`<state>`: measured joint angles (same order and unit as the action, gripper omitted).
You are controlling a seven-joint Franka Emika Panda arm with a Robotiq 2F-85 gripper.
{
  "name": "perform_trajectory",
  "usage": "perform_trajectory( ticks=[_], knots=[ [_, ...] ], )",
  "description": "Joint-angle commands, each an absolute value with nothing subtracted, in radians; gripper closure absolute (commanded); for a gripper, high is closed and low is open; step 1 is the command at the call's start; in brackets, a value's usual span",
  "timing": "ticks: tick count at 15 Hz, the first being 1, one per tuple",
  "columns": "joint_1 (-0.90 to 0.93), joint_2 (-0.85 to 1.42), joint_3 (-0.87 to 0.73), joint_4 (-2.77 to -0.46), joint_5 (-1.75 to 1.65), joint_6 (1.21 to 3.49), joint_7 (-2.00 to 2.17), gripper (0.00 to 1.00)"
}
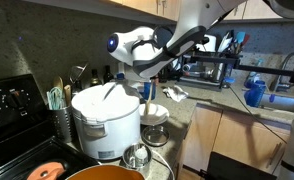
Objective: Use the wooden spoon to mix the plate
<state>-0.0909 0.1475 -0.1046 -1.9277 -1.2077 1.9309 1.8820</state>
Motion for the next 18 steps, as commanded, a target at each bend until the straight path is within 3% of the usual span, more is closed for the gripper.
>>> perform_trajectory(
  ticks=[1,18],
  knots=[
    [-0.112,0.041,-0.108,-1.97,-1.148,2.013,1.817,0.97],
    [-0.086,-0.211,-0.099,-1.993,-0.712,2.177,1.165,0.97]
  ],
)
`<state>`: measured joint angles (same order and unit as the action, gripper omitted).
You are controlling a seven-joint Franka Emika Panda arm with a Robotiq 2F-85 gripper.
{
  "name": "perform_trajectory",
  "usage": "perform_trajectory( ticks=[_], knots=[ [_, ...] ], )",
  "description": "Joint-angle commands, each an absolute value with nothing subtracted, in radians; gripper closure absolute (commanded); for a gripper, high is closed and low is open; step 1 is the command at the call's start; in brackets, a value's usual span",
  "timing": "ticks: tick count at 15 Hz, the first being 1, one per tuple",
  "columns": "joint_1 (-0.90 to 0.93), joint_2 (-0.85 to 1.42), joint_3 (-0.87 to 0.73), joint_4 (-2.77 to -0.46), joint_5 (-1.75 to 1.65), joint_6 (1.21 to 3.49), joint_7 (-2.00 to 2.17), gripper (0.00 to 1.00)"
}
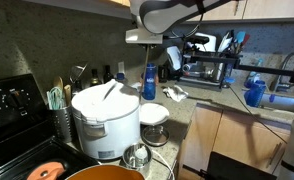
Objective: Use the wooden spoon to mix the plate
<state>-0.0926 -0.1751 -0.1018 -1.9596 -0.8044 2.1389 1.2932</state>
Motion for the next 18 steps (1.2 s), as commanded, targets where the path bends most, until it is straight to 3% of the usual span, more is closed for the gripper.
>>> perform_trajectory(
  ticks=[1,8,9,13,14,18],
  knots=[
    [-0.086,-0.211,-0.093,-1.991,-0.68,2.173,1.121,0.97],
    [-0.113,-0.181,-0.054,-1.978,-0.655,2.148,1.03,0.97],
    [-0.105,-0.183,-0.047,-1.965,-0.641,2.145,1.023,0.89],
    [-0.116,-0.172,-0.052,-1.971,-0.643,2.145,1.024,0.89],
    [-0.117,-0.172,-0.053,-1.971,-0.643,2.145,1.024,0.97],
    [-0.079,-0.207,-0.018,-1.984,-0.623,2.187,0.977,0.97]
  ],
)
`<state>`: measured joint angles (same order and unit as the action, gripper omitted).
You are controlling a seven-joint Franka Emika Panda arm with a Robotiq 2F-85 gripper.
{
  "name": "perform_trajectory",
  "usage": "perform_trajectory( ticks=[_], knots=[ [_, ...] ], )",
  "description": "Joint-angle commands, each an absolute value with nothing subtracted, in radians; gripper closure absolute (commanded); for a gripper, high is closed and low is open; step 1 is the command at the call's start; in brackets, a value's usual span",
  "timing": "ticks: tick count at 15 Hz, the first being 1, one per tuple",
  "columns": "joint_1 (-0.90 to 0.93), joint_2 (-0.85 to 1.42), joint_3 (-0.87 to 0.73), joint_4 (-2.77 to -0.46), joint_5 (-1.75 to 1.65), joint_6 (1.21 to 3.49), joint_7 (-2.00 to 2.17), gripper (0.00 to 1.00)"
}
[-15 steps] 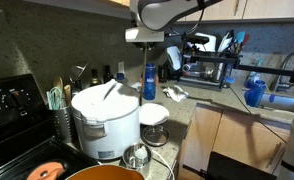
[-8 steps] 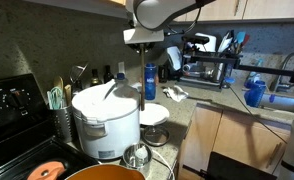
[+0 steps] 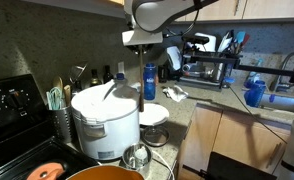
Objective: Use the wooden spoon to mix the plate
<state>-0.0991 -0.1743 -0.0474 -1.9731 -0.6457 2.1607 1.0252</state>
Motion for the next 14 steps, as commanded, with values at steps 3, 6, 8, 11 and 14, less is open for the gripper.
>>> perform_trajectory(
  ticks=[3,6,8,11,14],
  knots=[
    [-0.036,-0.218,0.02,-1.972,-0.567,2.191,0.847,0.97],
    [0.006,-0.224,0.066,-1.949,-0.479,2.177,0.699,0.97],
    [0.041,-0.222,0.104,-1.923,-0.382,2.16,0.625,0.97],
    [0.095,-0.198,0.149,-1.866,-0.235,2.133,0.513,0.97],
    [0.133,-0.175,0.177,-1.815,-0.121,2.111,0.395,0.97]
  ],
)
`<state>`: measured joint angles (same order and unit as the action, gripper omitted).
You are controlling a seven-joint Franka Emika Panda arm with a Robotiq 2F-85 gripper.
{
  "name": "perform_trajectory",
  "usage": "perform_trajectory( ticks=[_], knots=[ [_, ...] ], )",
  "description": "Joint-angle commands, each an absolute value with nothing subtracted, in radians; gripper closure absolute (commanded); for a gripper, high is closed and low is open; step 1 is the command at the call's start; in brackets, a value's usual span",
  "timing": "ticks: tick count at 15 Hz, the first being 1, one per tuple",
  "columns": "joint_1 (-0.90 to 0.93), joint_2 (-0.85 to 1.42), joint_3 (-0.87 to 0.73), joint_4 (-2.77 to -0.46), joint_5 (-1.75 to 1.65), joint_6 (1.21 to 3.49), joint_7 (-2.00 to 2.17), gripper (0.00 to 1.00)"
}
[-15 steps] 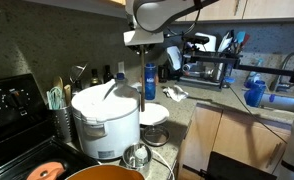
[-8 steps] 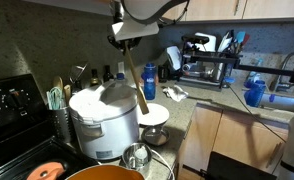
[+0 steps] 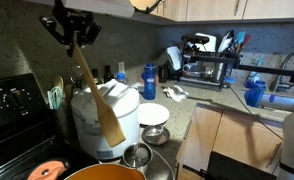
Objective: Use the wooden spoon to mix the plate
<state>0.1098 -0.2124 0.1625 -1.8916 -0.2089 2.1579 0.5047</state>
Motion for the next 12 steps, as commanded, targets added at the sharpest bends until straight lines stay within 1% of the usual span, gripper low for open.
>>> perform_trajectory(
  ticks=[1,6,12],
  knots=[
    [0.139,-0.17,0.184,-1.806,-0.103,2.112,0.372,0.97],
    [0.169,-0.194,0.203,-1.894,-0.022,2.249,0.308,0.97],
    [0.197,-0.252,0.195,-2.125,0.128,2.486,0.274,0.97]
  ],
)
